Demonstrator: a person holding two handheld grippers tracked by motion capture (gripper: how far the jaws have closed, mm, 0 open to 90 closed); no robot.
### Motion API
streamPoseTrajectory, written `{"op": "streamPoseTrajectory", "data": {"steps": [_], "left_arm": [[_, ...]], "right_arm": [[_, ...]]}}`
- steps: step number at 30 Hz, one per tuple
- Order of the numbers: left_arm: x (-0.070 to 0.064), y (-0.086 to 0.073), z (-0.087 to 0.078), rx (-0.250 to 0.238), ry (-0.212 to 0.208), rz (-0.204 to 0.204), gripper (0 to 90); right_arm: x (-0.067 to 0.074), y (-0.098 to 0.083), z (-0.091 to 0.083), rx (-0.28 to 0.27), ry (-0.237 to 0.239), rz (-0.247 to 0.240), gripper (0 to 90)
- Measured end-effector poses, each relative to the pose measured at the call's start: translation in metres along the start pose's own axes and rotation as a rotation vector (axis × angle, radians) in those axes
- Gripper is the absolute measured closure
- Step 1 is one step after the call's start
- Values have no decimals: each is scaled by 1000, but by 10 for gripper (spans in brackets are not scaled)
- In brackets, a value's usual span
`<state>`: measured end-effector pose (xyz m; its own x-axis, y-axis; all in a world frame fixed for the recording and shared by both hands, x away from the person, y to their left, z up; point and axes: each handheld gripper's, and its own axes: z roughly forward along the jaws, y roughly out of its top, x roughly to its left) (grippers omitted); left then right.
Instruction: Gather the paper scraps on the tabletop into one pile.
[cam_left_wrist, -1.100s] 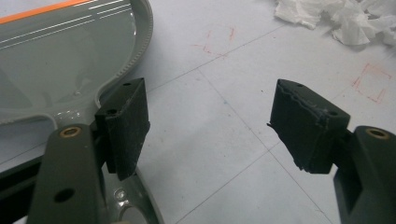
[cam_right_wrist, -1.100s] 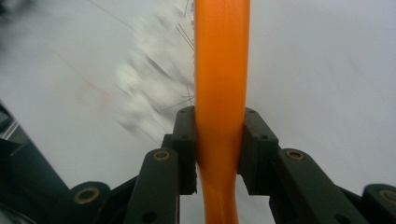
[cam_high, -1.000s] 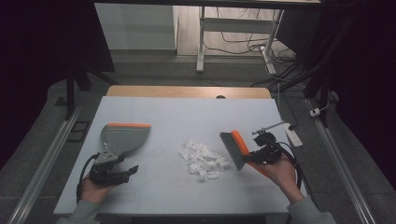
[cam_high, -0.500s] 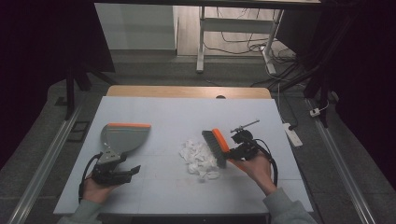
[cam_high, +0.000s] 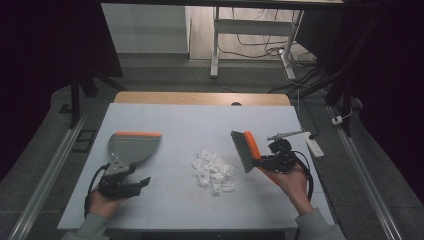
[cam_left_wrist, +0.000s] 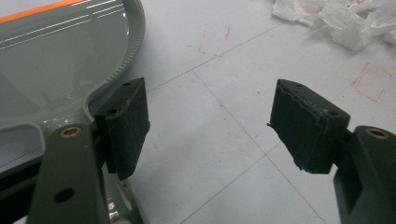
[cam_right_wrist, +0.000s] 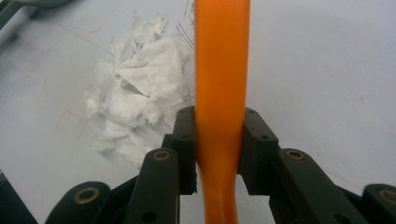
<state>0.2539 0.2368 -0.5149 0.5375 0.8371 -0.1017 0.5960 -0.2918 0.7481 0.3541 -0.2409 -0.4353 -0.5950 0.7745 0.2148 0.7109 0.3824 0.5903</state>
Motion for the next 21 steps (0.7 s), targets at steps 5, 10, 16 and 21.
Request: {"op": "streamPoseTrajectory", "data": {"steps": [5,10,16,21], "left_arm": [[-1,0,0,-2,1,0,288],[0,0,0,-2,1,1,288],[-2,0,-2,-14,0,17,288],[-3,1,-3,-21,-1,20,287]], "right_arm": [[-7,-13,-6,-22,15,2,706],[-11,-28,-12,-45,31,-29,706],[-18,-45,-22,-91,20,-59,706],[-27,-61,-30,-133,-10,-76,706]]}}
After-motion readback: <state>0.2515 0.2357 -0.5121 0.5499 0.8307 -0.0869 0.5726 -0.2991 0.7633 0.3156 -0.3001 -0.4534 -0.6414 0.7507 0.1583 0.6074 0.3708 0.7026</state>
